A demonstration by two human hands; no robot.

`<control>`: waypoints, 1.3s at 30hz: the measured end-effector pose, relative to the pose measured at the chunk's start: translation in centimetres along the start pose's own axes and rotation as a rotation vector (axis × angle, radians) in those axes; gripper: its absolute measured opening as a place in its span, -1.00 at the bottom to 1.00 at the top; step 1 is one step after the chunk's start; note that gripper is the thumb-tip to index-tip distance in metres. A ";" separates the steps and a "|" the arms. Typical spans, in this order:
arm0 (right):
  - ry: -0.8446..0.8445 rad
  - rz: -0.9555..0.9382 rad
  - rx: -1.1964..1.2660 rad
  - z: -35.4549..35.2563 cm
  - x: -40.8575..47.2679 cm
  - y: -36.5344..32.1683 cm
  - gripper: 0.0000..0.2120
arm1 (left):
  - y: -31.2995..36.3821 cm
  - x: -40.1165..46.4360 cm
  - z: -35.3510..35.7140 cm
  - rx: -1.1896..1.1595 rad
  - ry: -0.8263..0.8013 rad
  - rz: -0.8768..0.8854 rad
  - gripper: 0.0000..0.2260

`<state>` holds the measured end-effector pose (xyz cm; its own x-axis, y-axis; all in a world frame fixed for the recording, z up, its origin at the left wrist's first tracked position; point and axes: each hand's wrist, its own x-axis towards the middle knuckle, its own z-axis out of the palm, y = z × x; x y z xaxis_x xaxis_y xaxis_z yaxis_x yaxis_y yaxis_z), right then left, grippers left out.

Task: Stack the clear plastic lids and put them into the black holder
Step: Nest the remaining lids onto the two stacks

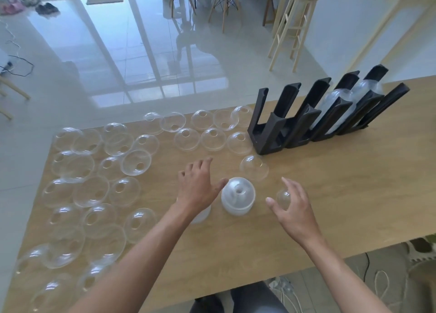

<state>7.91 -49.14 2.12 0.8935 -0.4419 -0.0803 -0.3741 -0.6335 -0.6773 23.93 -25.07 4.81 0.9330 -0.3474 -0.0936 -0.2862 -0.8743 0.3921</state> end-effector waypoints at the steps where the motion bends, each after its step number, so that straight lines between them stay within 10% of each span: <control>1: 0.013 0.018 -0.010 -0.5 0.3 0.7 -0.25 | 1.0 1.1 0.2 0.022 -0.049 0.006 -0.25; 12: -0.147 0.087 -0.086 -1.3 2.6 6.3 -0.15 | 10.6 8.8 5.8 0.128 -0.378 -0.062 -0.23; 39: -0.199 -0.176 -0.001 2.3 2.4 -8.4 -0.29 | -1.5 3.3 -6.7 -0.046 -0.236 -0.195 -0.19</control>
<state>13.80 -43.40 5.97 0.9761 -0.1909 -0.1034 -0.2085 -0.6905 -0.6927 28.91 -22.67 10.08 0.8916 -0.2483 -0.3786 -0.0913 -0.9177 0.3867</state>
